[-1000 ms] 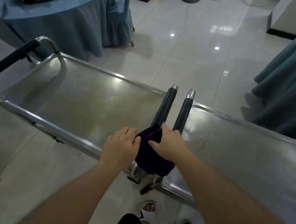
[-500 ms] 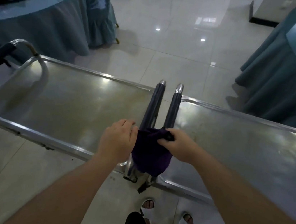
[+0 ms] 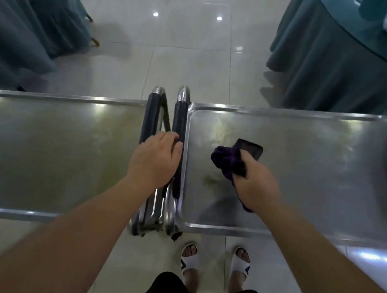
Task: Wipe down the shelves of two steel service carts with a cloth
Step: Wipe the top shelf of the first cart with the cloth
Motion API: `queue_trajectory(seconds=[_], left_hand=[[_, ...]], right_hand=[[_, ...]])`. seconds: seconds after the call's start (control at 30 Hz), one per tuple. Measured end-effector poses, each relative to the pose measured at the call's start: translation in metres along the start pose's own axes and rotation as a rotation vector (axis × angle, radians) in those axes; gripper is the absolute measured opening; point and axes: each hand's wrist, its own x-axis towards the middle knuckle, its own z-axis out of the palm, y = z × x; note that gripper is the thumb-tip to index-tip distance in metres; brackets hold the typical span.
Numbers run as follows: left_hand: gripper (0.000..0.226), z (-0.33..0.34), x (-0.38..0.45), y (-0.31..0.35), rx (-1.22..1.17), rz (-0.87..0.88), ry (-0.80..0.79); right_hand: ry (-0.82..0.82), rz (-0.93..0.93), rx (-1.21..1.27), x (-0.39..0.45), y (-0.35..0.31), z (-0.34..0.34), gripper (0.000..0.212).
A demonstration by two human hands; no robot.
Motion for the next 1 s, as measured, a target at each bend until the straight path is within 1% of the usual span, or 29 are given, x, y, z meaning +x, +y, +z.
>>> queue_trajectory(seconds=[0.07, 0.13, 0.17, 0.23, 0.27, 0.3, 0.33, 0.37, 0.4, 0.43, 0.47, 0.57, 0.67, 0.77, 0.83, 0.9, 1.0], left_hand=[[0.041, 0.008, 0.011, 0.007, 0.005, 0.021, -0.005], [0.039, 0.017, 0.021, 0.011, 0.01, 0.042, -0.004], [0.039, 0.021, 0.027, 0.013, 0.016, 0.048, -0.001], [0.039, 0.031, 0.038, 0.013, 0.031, 0.06, -0.003], [0.04, 0.035, 0.044, 0.013, 0.03, 0.062, -0.007], [0.041, 0.04, 0.05, 0.013, 0.022, 0.061, -0.012], [0.042, 0.044, 0.056, 0.012, 0.01, 0.055, -0.019], [0.044, 0.049, 0.062, 0.012, 0.003, 0.045, -0.022], [0.047, 0.053, 0.07, 0.012, 0.004, 0.032, -0.02], [0.051, 0.057, 0.076, 0.013, 0.011, 0.018, -0.019], [0.055, 0.061, 0.083, 0.013, 0.022, 0.004, -0.02], [0.066, 0.072, 0.095, 0.013, 0.08, -0.022, -0.019], [0.07, 0.081, 0.094, 0.009, 0.089, -0.026, -0.019], [0.071, 0.084, 0.092, 0.008, 0.084, -0.019, -0.016], [0.07, 0.084, 0.092, 0.008, 0.09, -0.018, -0.017], [0.068, 0.084, 0.091, 0.009, 0.101, -0.023, -0.024], [0.066, 0.083, 0.089, 0.013, 0.149, -0.041, -0.033]], right_hand=[[-0.05, -0.018, -0.143, -0.005, 0.005, 0.035, 0.047], [-0.199, -0.028, -0.31, -0.018, 0.013, 0.08, 0.074], [-0.3, -0.05, -0.37, -0.028, 0.017, 0.101, 0.079], [-0.52, -0.127, -0.413, -0.054, 0.027, 0.139, 0.074], [-0.596, -0.169, -0.402, -0.068, 0.032, 0.151, 0.072], [-0.626, -0.181, -0.356, -0.079, 0.037, 0.159, 0.071], [-0.605, -0.162, -0.292, -0.087, 0.043, 0.163, 0.07], [-0.528, -0.148, -0.232, -0.089, 0.049, 0.166, 0.068], [-0.413, -0.155, -0.216, -0.087, 0.057, 0.168, 0.063], [-0.301, -0.169, -0.241, -0.082, 0.062, 0.169, 0.058], [-0.235, -0.171, -0.281, -0.076, 0.065, 0.17, 0.057], [-0.229, -0.162, -0.35, -0.055, 0.064, 0.186, 0.064], [-0.234, -0.148, -0.411, -0.038, 0.062, 0.208, 0.067], [-0.173, -0.202, -0.463, -0.015, 0.066, 0.216, 0.067], [-0.116, -0.207, -0.452, 0.013, 0.065, 0.217, 0.068], [-0.046, -0.185, -0.414, 0.05, 0.058, 0.218, 0.076], [0.017, -0.167, -0.405, 0.106, 0.046, 0.214, 0.095]])
